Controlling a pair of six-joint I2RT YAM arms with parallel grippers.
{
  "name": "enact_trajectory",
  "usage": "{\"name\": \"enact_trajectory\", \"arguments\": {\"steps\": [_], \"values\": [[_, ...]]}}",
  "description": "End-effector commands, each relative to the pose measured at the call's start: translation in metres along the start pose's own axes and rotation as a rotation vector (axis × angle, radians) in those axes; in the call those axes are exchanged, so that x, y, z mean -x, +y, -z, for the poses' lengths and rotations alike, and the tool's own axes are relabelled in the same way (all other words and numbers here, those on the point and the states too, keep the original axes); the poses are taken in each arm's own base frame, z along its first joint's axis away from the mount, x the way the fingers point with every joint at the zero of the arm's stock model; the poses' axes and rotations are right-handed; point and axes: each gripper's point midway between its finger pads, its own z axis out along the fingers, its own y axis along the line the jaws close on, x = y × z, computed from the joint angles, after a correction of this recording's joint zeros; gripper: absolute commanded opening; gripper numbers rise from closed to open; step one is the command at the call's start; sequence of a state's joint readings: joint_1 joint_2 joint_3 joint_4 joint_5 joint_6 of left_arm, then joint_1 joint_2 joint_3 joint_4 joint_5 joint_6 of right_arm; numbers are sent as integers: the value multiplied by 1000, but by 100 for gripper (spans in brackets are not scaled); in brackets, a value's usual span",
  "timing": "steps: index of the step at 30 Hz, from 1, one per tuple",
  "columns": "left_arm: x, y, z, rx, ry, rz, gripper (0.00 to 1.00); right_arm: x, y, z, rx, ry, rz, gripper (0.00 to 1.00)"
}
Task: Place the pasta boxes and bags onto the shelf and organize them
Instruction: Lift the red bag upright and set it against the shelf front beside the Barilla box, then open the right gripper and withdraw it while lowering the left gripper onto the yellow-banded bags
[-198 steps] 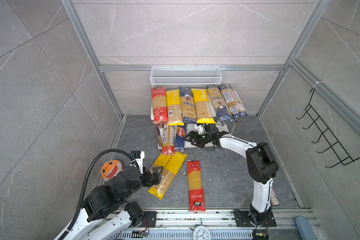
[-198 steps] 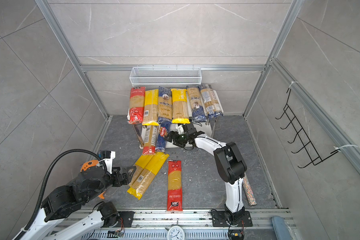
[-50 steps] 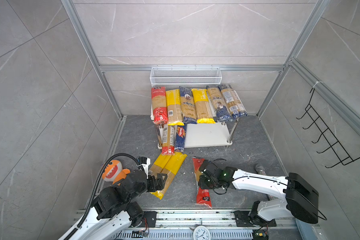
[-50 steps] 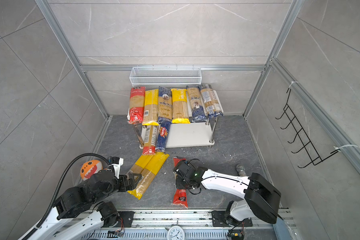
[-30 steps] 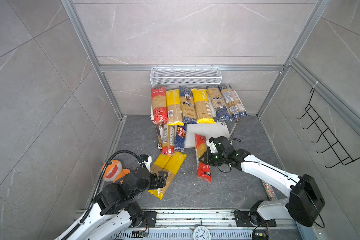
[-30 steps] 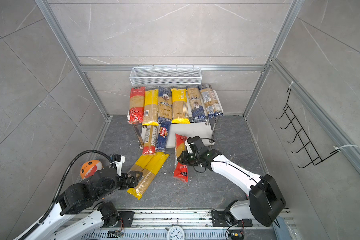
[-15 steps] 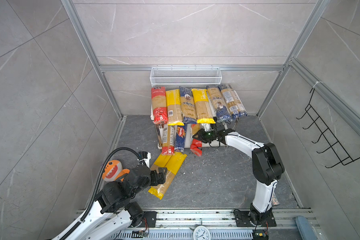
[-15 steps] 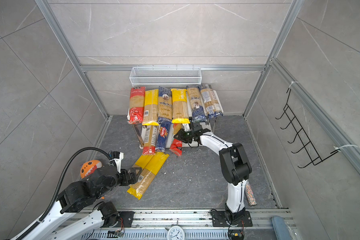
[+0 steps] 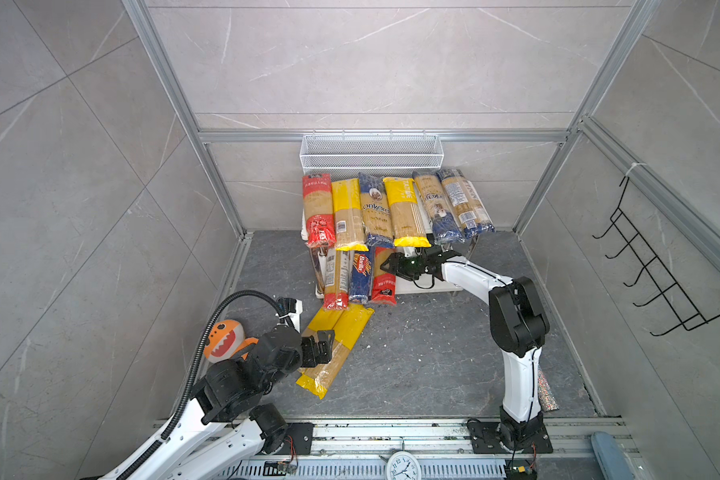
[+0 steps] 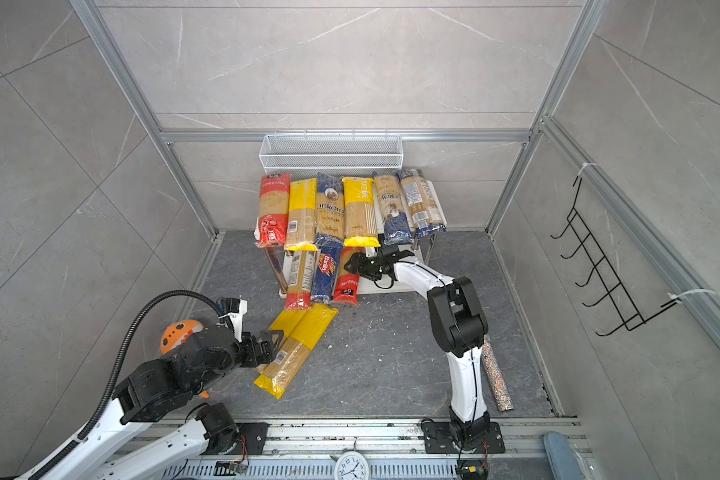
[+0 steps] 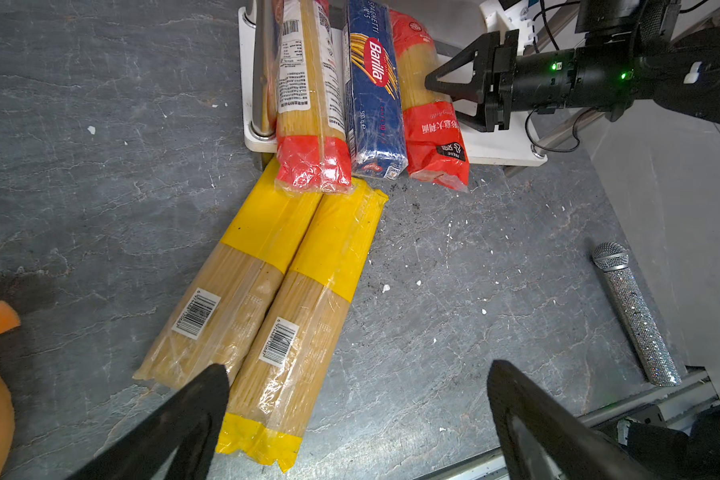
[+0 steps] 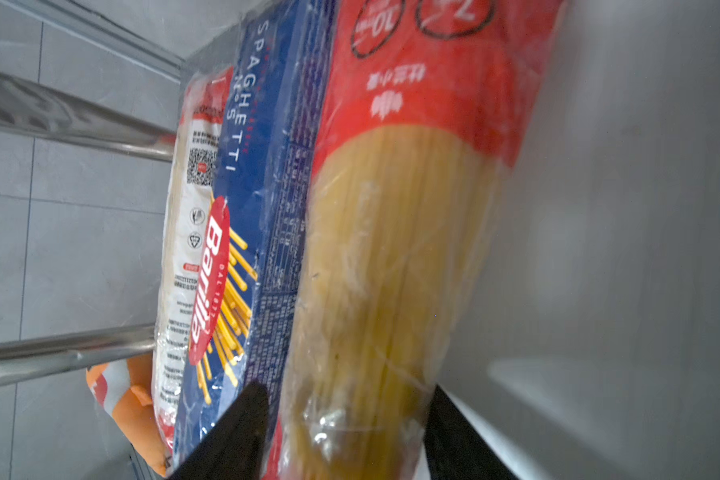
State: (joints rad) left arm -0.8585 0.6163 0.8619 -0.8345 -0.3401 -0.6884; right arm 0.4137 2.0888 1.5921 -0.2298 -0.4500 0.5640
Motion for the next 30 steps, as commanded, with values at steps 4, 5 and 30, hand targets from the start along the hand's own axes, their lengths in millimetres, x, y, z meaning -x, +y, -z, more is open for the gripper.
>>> {"name": "enact_trajectory", "arguments": {"steps": [4, 5, 30], "values": [[16, -4, 11, -26, -62, 1, 100, 16, 13, 25, -13, -75, 47, 74], [16, -3, 12, -28, -65, 4, 100, 13, 13, 28, -13, -75, 48, 74], [-57, 10, -29, 29, 201, 44, 100, -133, -1, 125, -100, 27, 20, 100]]}}
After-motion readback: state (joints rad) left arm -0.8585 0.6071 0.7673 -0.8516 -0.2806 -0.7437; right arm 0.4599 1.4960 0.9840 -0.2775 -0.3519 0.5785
